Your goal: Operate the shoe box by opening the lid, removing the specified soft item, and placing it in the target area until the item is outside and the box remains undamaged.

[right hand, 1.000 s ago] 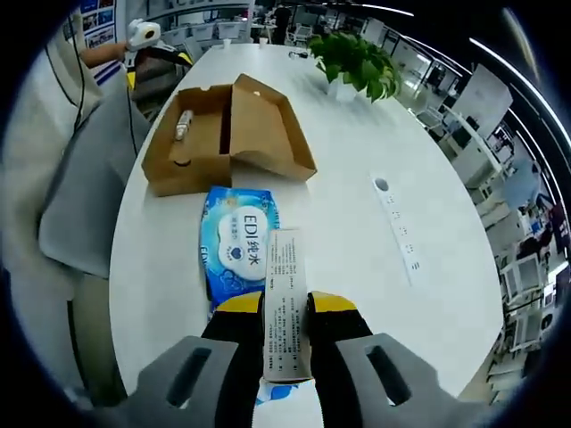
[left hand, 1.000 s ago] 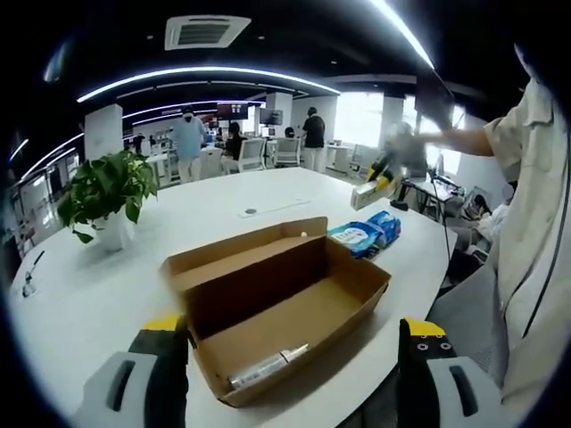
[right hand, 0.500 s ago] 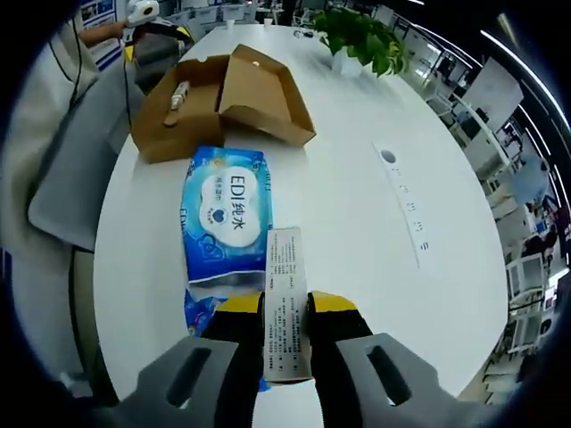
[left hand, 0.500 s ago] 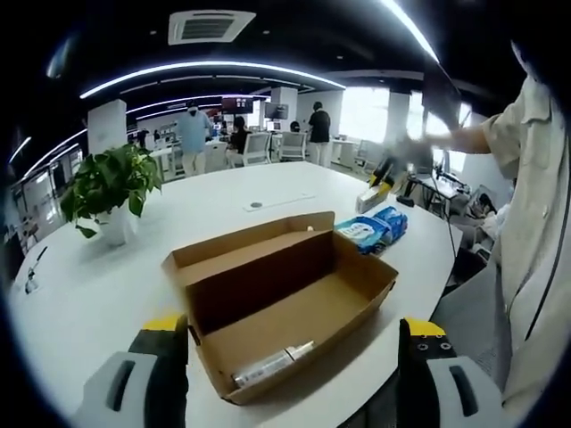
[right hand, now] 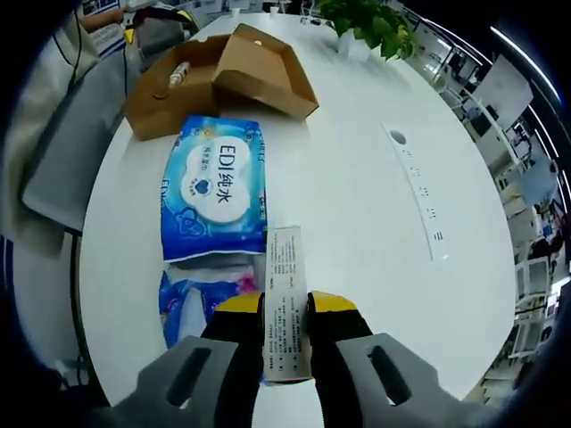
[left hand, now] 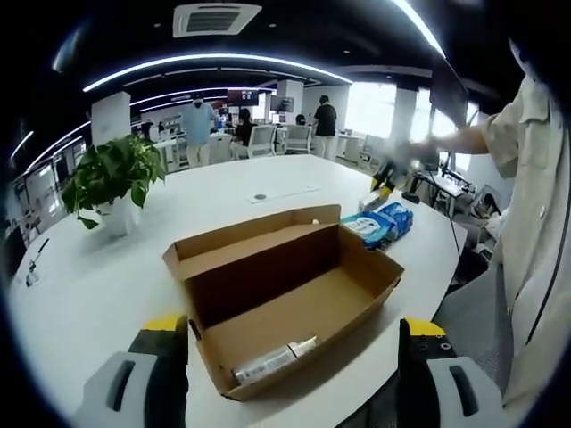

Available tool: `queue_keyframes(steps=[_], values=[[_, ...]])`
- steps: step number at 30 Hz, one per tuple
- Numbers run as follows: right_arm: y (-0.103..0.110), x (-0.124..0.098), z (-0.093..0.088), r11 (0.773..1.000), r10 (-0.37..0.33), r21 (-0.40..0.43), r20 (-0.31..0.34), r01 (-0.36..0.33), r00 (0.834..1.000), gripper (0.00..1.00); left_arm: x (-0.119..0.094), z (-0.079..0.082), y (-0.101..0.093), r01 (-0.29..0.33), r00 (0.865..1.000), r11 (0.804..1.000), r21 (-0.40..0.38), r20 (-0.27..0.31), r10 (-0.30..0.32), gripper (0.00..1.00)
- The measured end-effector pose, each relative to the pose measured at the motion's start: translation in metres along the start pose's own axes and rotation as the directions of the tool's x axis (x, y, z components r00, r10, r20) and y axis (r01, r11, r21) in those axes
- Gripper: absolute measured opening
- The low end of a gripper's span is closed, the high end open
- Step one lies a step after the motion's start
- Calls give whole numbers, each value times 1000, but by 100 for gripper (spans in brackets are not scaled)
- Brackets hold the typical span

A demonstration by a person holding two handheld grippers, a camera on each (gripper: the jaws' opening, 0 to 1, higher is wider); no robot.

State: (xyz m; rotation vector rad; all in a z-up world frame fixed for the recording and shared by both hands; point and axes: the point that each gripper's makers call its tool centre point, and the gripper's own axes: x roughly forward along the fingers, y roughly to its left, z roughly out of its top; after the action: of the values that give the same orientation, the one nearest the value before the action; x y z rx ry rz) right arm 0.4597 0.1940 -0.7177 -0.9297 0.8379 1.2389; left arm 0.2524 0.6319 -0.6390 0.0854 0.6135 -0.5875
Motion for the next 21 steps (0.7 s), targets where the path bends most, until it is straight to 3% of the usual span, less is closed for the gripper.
queue_keyframes(steps=[21], values=[[-2, 13, -36, 997, 24, -73, -95, -32, 995, 16, 8, -3, -2, 12, 999, 1000, 4, -36, -12, 100]])
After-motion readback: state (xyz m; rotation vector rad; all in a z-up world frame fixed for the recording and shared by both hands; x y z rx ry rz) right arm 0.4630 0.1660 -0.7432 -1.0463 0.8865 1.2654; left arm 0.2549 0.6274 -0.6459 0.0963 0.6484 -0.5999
